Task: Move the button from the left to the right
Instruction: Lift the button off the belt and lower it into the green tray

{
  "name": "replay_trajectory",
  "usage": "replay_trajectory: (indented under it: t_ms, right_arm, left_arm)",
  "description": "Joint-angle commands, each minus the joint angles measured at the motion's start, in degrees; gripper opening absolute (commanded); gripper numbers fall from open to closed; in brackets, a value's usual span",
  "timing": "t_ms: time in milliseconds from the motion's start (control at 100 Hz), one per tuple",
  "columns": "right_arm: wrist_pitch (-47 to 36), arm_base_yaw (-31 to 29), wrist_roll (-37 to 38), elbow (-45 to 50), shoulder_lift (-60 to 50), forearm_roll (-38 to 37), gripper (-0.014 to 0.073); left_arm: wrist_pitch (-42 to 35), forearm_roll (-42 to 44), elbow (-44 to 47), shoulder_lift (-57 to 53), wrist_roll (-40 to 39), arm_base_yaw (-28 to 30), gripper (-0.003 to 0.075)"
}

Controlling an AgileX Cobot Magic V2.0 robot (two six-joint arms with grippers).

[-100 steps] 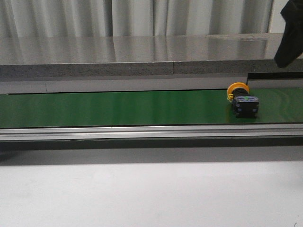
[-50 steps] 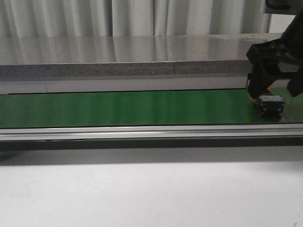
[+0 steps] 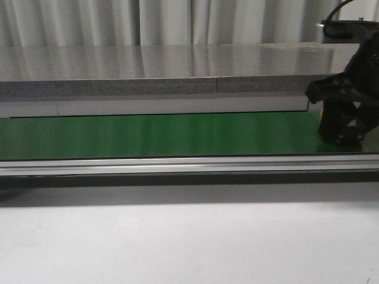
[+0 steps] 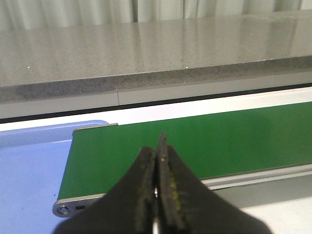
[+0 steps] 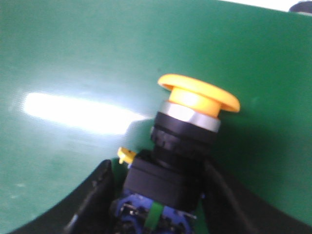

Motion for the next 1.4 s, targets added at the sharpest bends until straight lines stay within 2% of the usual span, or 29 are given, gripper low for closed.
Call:
replay_trajectory:
  t_ms: [0, 160, 350, 470, 860, 990, 1180, 1390]
  right_arm:
    - [0.7, 0.0, -0.4, -3.0, -2.8, 0.5, 0.0199]
    - [3.4, 0.0, -0.4, -7.3, -5.1, -0.9, 0.0199]
    - [5.5, -1.2, -0.4, -11.7, -6.4, -7.2, 0.0199]
    - [5.9, -4.5, -0.4, -12.5, -6.4, -8.8, 0.0199]
    - [2.6, -21.5, -0.5, -12.5, -5.7, -8.8, 0.0199]
    - [1.9, -25.7, -3.1, -12.5, -4.2, -8.8, 0.0199]
    - [2.7, -29.1, -5.4, -12.5, 0.1, -8.8, 0.0199]
    - [3.0, -29.4, -10.5, -12.5, 5.2, -8.9, 0.0199]
  left_arm:
    - [-4.7, -0.6, -1.7, 0.7, 0.1, -0.4, -0.0020]
    - [-4.7, -0.6, -1.7, 0.7, 0.1, -0.4, -0.0020]
    - [-4.7, -0.6, -1.7, 0.7, 0.1, -0.4, -0.0020]
    - [-4.7, -0.6, -1.7, 0.7, 0.1, -0.4, -0.0020]
    - [-4.7, -0.6, -1.7, 0.7, 0.1, -0.4, -0.0020]
    - [-4.7, -0.6, -1.7, 0.7, 0.1, -0.4, -0.0020]
    - [-4.7, -0.6, -1.7, 0.7, 0.1, -0.4, -0.0020]
    - [-4.7, -0.6, -1.7, 0.7, 0.1, -0.4, -0.0020]
